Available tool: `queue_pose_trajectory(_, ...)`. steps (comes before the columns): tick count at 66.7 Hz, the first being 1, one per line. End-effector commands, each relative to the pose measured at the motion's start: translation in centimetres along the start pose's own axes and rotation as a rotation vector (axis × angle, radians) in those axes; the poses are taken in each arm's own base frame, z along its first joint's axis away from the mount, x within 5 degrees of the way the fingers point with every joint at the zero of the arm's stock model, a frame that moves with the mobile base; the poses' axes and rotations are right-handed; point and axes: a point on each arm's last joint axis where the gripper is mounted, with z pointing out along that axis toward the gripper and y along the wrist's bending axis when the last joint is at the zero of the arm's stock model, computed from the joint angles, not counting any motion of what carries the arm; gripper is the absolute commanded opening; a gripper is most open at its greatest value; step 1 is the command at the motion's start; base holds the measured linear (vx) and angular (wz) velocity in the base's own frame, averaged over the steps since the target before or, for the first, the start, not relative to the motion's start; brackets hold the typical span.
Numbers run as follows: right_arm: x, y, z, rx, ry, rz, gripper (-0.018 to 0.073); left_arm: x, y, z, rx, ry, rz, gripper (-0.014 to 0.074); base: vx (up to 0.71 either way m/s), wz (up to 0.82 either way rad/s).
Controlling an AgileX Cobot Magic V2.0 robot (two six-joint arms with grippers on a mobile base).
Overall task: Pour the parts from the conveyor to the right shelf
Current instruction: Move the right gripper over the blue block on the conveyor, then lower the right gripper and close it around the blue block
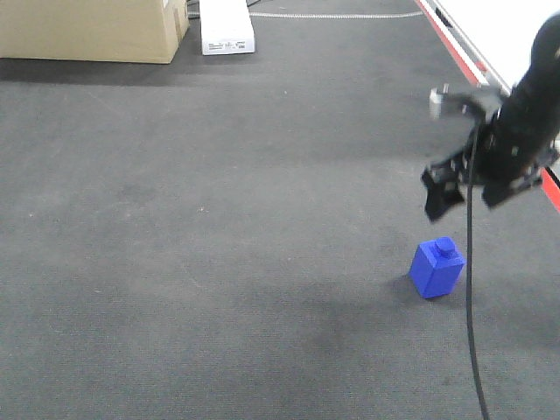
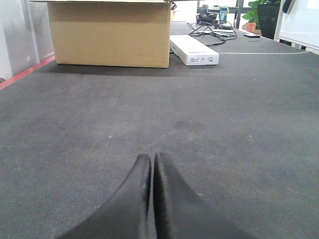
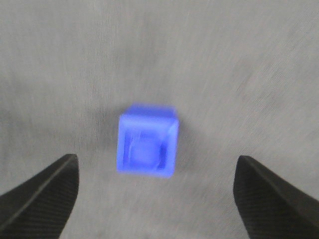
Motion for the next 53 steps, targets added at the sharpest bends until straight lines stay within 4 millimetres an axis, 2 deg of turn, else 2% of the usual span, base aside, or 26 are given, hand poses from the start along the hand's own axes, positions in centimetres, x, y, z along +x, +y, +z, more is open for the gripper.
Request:
queue_pose_trajectory(1, 1.1, 0.3, -1.1, -0.011, 0.025, 0.001, 0.0594, -1.3, -0.1, 0.0, 0.009, -0.081, -0.016, -0.0006, 0.0, 0.0)
queue_pose_trajectory(23, 1.1, 0.5, 0.4, -0.056, 0.05, -0.032, 0.0594, -1.3, -0.1, 0.0, 0.009, -0.081, -0.016, -0.0006, 0.0, 0.0)
queue_pose_trajectory(53, -0.1, -0.7, 6.6, -0.059, 0.153, -0.022, 0.0594, -1.3, -0.1, 0.0, 0.009, -0.081, -0.016, -0.0006, 0.0, 0.0)
